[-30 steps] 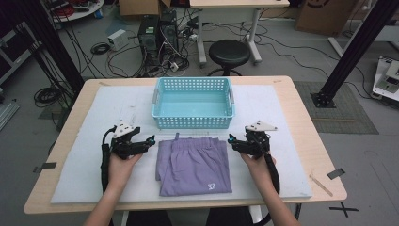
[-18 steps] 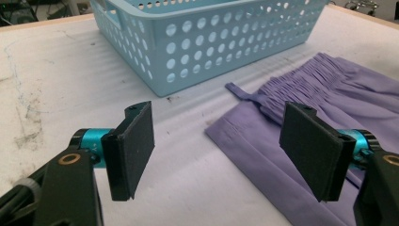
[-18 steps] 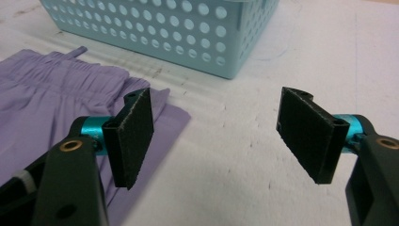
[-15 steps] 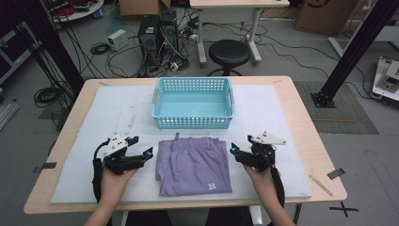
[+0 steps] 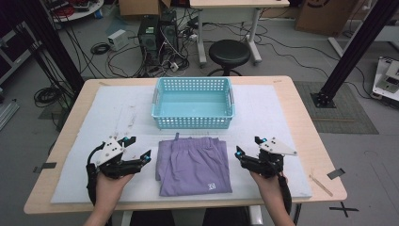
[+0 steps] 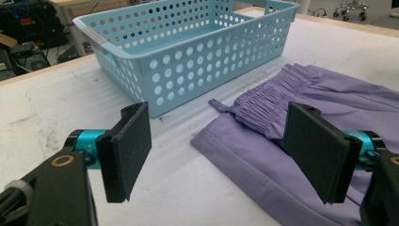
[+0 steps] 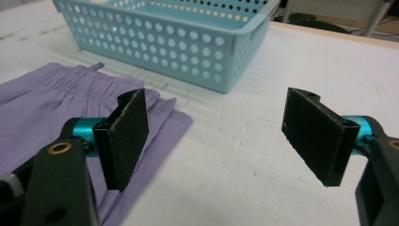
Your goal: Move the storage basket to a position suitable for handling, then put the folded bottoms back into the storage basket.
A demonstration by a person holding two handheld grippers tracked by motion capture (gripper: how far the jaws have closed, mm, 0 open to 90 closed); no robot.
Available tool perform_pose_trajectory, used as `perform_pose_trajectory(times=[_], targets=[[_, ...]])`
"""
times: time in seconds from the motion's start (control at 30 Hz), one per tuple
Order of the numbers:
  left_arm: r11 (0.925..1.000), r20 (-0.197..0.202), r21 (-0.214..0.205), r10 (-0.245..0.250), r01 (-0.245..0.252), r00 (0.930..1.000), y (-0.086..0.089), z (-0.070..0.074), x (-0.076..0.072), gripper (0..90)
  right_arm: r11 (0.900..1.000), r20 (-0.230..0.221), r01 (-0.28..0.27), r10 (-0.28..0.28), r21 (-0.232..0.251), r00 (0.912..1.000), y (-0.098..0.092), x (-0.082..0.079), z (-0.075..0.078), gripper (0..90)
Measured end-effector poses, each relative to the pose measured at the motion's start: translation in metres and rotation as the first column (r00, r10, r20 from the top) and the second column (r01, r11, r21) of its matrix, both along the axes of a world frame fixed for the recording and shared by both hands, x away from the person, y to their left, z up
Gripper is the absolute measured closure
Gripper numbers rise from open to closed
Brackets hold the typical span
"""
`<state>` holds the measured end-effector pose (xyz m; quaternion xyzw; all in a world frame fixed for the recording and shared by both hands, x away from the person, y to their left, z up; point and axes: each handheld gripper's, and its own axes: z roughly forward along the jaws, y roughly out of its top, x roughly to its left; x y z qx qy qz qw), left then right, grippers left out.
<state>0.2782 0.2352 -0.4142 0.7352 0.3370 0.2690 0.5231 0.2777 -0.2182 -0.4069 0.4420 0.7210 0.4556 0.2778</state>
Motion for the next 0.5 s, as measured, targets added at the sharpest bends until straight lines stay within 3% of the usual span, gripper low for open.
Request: perform_pose_trajectory(times=[0.5], targets=[[0.9999,-0.010,-0.009,0.005,-0.005,0.9999,0.000,0.002,0.000,22.3,0.9991,0.033,0.039,-0.040,0.016,0.9987,-0.016,-0.002,0.004,22.6]])
